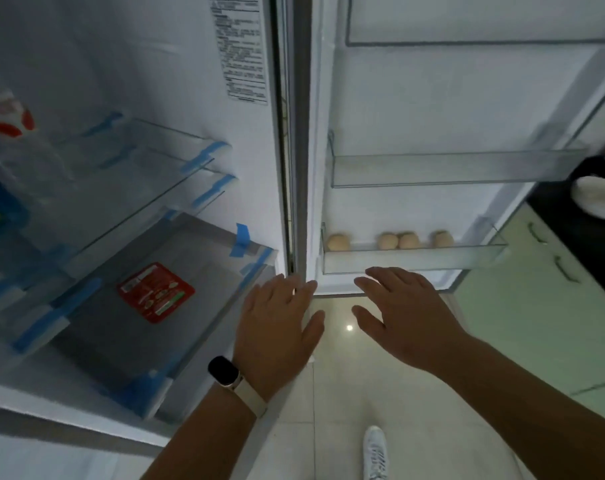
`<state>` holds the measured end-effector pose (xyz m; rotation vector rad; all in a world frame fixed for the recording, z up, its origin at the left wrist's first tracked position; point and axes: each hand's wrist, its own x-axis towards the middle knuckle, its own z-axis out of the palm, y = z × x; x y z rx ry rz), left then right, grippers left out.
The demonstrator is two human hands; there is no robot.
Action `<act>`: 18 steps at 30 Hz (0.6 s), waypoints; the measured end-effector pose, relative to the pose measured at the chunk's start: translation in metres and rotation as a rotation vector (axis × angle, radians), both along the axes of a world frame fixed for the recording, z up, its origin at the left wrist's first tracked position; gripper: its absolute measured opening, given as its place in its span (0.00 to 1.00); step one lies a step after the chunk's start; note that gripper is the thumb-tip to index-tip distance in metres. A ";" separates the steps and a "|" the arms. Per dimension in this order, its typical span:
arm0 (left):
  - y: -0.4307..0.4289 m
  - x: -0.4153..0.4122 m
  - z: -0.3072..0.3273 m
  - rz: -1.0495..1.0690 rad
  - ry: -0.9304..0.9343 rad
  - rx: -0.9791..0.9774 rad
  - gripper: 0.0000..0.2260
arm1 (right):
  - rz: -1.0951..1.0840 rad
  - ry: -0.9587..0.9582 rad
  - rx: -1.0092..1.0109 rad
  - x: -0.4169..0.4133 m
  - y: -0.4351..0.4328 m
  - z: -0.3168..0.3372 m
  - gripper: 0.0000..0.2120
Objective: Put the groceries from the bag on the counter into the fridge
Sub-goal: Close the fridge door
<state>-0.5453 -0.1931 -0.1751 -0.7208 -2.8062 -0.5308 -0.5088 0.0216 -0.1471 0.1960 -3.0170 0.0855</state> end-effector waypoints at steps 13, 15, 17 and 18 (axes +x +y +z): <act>0.150 0.022 0.026 -0.270 0.128 -0.023 0.22 | -0.324 0.088 -0.048 0.082 0.139 0.012 0.25; 0.181 0.027 0.030 -0.300 0.153 -0.048 0.22 | -0.346 0.080 -0.091 0.094 0.166 0.013 0.26; 0.214 0.035 0.037 -0.307 0.159 -0.062 0.22 | -0.351 0.086 -0.123 0.105 0.194 0.014 0.27; 0.231 0.040 0.040 -0.307 0.162 -0.071 0.22 | -0.351 0.097 -0.139 0.110 0.209 0.015 0.26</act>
